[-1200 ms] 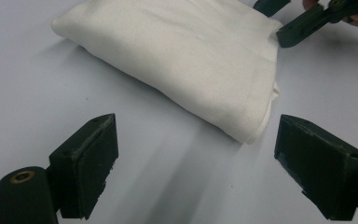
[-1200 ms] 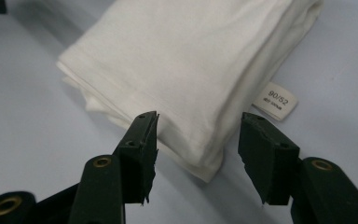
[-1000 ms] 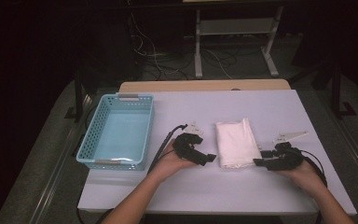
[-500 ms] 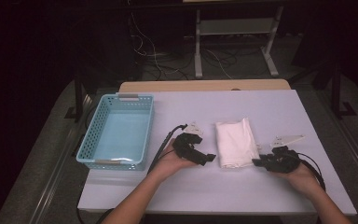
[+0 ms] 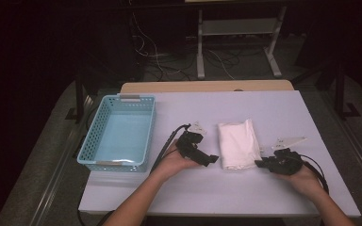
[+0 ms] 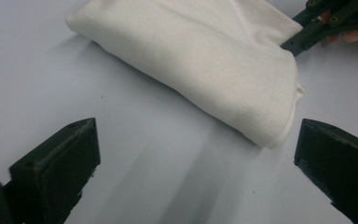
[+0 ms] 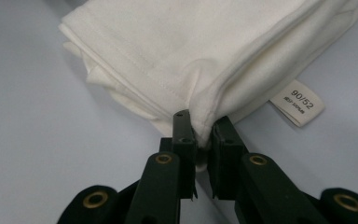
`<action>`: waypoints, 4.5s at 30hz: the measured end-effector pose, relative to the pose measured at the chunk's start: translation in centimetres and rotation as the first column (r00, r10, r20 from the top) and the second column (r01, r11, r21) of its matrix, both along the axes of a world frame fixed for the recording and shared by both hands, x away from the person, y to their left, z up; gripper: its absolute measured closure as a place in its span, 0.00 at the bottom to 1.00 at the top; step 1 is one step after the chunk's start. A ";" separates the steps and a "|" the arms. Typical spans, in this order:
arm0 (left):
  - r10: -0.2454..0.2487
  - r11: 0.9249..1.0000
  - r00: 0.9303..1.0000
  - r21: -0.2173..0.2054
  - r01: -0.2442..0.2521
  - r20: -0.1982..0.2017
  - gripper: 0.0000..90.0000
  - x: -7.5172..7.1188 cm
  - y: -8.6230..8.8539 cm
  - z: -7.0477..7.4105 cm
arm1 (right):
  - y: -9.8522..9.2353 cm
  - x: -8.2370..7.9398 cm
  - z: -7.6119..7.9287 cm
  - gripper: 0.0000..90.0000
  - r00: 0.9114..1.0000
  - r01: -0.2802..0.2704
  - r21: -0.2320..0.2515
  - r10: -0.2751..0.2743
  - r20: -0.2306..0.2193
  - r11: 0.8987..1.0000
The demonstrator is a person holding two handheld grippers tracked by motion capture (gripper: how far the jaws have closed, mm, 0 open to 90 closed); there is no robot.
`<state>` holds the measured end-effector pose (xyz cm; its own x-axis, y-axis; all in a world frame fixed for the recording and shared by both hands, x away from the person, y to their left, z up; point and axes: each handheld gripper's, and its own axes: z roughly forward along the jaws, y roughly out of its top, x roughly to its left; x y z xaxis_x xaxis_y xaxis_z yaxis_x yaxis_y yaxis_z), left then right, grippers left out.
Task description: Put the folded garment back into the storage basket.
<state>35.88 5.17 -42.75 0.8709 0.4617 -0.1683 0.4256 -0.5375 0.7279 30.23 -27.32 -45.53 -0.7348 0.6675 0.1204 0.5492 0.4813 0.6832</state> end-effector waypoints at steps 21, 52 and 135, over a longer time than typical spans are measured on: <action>0.028 1.000 1.000 -0.009 -0.028 0.009 0.00 3.4 -1.6 0.6 | 0.2 0.0 0.1 0.90 1.000 -0.009 -0.022 0.009 0.010 1.000; 0.116 0.993 0.993 -0.011 -0.116 0.018 0.21 10.0 -3.2 1.4 | 0.3 -0.1 0.2 0.90 1.000 -0.008 -0.032 0.008 0.012 0.999; -0.026 0.999 0.996 -0.025 0.024 -0.084 0.90 9.3 -5.7 3.8 | 1.5 -0.1 3.6 0.90 0.996 -0.051 0.124 0.041 0.084 0.991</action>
